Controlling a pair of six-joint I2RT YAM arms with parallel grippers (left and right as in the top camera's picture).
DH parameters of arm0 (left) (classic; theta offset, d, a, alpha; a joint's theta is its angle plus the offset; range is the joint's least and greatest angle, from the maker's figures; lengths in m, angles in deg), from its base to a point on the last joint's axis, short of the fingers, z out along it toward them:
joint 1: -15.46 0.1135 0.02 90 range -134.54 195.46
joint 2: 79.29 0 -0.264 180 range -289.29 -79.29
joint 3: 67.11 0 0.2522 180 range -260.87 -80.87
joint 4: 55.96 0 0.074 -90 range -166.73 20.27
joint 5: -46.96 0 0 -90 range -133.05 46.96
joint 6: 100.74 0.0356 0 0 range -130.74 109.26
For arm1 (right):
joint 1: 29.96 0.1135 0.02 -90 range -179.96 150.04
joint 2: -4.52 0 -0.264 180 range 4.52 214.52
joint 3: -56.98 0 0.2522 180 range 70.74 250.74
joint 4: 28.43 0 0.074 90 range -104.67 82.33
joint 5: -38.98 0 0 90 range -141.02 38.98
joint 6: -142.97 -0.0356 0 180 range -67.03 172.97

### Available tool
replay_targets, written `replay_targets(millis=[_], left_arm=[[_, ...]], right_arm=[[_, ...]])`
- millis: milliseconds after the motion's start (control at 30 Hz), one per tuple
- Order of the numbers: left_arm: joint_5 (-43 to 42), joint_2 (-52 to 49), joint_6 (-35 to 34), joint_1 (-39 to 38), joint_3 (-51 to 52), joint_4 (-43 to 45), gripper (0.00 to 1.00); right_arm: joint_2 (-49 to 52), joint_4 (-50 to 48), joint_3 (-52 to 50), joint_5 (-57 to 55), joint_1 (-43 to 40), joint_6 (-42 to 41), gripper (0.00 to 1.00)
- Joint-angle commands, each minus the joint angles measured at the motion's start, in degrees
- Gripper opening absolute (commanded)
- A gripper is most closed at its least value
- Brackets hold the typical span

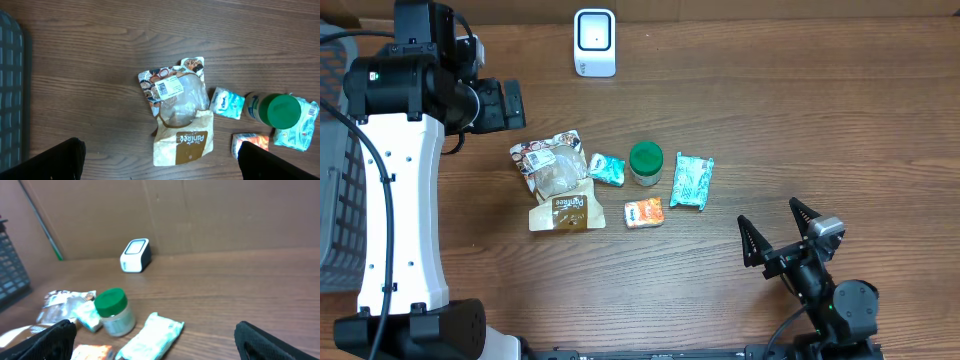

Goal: Scan the item barcode
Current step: 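Move the right gripper forward toward the light green packet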

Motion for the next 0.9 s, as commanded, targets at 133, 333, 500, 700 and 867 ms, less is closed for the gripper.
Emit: replay_targets(millis=[133,333,500,700,867], left_arm=[[0.6,-0.2,1.2,0.1,-0.7,0.2,1.0],[0.6,-0.2,1.2,0.1,-0.7,0.2,1.0],[0.6,-0.2,1.2,0.1,-0.7,0.2,0.99],[0.6,-0.2,1.2,0.1,-0.7,0.2,0.99],[0.6,-0.2,1.2,0.1,-0.7,0.2,0.99]], right_arm=[[15.0,10.7,21.8,2.1,-0.2,-1.2,1.0],[34.5,25.6,40.9,5.3,-0.2,-1.2,1.0],[48.0,31.8,51.3,13.2,-0.2,-1.2,1.0],[59.2,30.7,53.9,23.5,-0.2,-1.2,1.0],[66.9,29.6,53.9,30.4,-0.1,-1.2,1.0]])
